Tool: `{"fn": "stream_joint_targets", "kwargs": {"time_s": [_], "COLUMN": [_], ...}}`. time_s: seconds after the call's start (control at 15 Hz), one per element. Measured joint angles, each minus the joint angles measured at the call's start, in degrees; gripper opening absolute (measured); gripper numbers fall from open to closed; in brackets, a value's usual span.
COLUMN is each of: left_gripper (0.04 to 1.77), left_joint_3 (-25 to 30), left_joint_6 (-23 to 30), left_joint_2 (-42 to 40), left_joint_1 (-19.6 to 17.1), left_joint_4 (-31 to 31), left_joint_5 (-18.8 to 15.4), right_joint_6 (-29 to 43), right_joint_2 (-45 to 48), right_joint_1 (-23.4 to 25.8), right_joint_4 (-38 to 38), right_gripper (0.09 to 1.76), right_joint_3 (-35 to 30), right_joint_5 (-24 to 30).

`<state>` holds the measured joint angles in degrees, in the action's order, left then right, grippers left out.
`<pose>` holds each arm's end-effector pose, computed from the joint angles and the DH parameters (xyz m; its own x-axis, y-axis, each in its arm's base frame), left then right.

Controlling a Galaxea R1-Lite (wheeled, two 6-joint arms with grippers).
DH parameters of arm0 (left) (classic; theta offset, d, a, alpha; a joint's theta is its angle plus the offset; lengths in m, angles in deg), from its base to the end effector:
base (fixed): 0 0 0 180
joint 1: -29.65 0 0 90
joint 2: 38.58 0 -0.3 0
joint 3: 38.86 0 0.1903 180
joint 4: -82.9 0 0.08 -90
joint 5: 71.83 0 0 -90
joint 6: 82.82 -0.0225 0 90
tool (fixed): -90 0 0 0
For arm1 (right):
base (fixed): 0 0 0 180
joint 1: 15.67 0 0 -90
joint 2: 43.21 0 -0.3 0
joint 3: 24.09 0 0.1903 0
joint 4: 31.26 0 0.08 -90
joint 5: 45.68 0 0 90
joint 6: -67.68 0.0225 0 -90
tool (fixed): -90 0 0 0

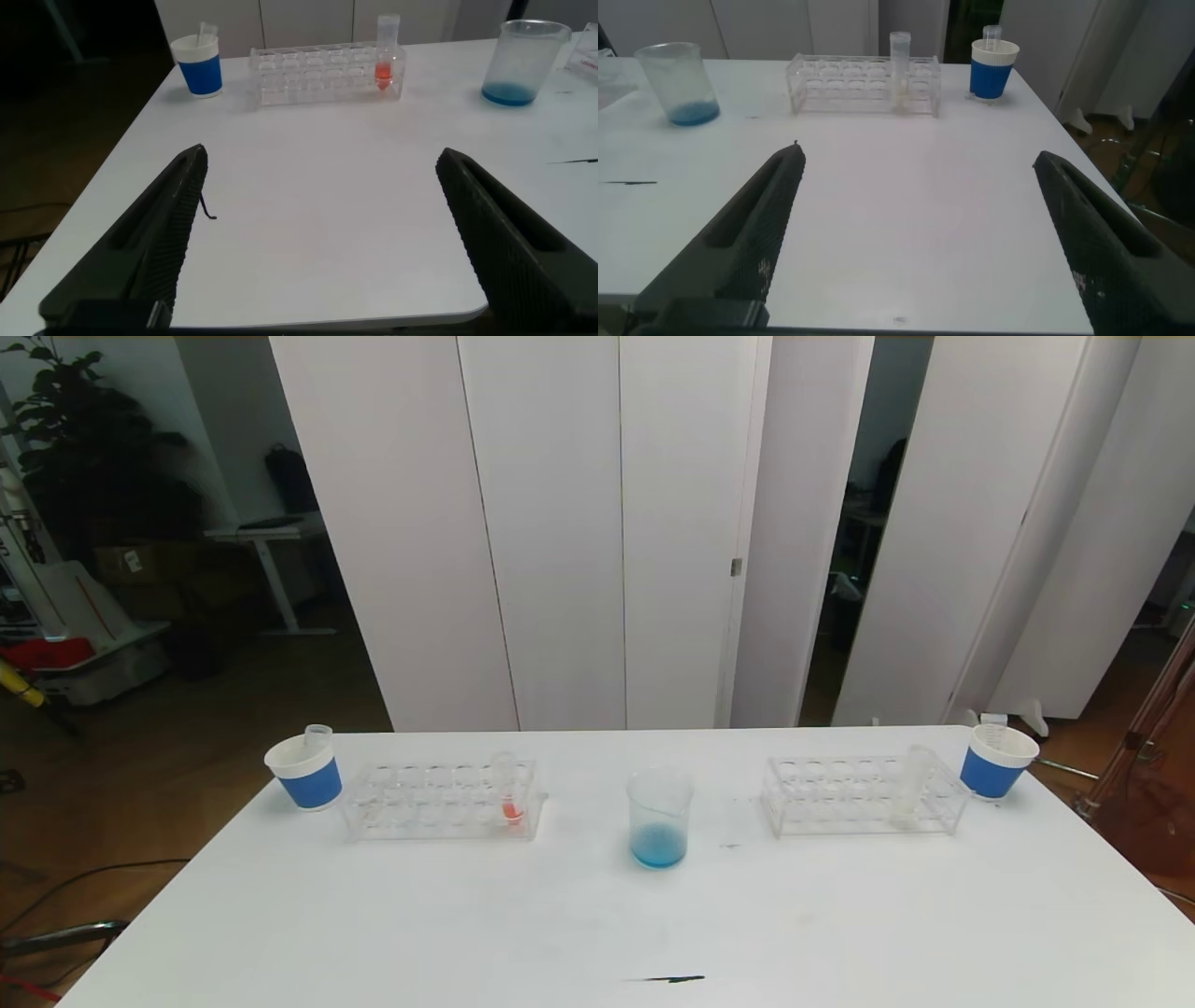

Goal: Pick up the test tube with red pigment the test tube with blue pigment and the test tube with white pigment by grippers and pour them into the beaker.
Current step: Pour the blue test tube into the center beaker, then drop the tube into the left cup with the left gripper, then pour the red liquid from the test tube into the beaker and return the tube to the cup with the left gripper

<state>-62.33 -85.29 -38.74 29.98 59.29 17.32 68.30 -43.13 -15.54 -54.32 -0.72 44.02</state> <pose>-0.0232 -0.0002 0.0755 0.9998 -0.0206 0.0003 0.0206 0.9989 0.0431 -0.0229 -0.0001 0.0760 0.9999 -0.0075 0.0068 0.0074 0.9999 0.0109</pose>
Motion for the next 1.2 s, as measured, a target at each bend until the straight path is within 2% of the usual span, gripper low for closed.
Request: {"fn": "stream_joint_targets", "kwargs": {"time_s": [1.2], "left_gripper": [1.75], "left_joint_3": [0.00], "left_joint_6": [0.57], "left_joint_2": [0.06], "left_joint_1": [0.00], "left_joint_4": [0.49], "left_joint_5": [0.34], "right_joint_6": [0.00], "right_joint_2": [0.00], "right_joint_1": [0.00], "right_joint_4": [0.02], "right_gripper": [1.75], "right_joint_3": [0.00], "right_joint_5": [-0.02]}}
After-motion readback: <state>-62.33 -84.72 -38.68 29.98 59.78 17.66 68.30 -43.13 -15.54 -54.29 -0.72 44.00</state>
